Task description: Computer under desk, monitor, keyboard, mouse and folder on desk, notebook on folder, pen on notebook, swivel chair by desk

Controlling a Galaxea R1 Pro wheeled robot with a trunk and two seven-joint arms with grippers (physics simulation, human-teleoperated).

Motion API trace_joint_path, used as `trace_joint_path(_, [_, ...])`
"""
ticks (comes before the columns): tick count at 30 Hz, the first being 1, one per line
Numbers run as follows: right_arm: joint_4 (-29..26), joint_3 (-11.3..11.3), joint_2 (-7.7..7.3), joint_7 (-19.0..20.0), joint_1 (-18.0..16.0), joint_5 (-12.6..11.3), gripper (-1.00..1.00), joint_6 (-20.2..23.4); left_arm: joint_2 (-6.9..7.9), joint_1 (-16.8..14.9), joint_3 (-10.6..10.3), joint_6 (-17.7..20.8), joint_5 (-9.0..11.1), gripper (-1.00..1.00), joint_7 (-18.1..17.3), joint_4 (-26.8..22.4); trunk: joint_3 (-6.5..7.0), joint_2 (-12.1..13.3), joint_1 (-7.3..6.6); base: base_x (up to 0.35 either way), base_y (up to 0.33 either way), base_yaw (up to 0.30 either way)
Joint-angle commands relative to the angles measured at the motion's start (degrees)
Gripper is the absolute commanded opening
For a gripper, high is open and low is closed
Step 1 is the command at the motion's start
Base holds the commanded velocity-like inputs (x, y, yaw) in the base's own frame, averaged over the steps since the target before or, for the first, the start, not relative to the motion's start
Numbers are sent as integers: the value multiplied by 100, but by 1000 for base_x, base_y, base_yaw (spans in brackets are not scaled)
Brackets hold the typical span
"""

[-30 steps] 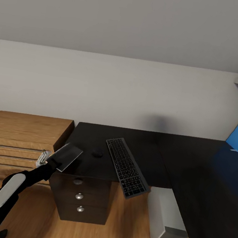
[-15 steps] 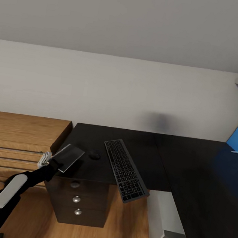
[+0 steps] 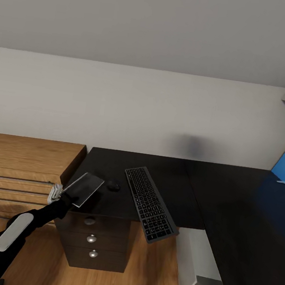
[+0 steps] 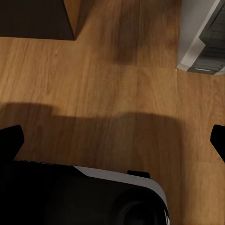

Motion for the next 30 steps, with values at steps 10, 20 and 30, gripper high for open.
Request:
trace_joint_path(10, [9, 52, 2, -12, -3, -43, 100, -21, -9, -2, 8, 32, 40, -100, -120, 57, -4, -3, 0, 0, 0, 0])
trace_joint_path(20, [9, 50, 3, -12, -4, -43, 100, -21, -19, -2, 8, 32, 41, -100, -128, 60, -4, -3, 0, 0, 0, 0])
trace_joint_path(30, [9, 45, 1, -12, -5, -36, 100, -28, -20, -2, 8, 32, 34, -100, -128, 60, -4, -3, 0, 0, 0, 0])
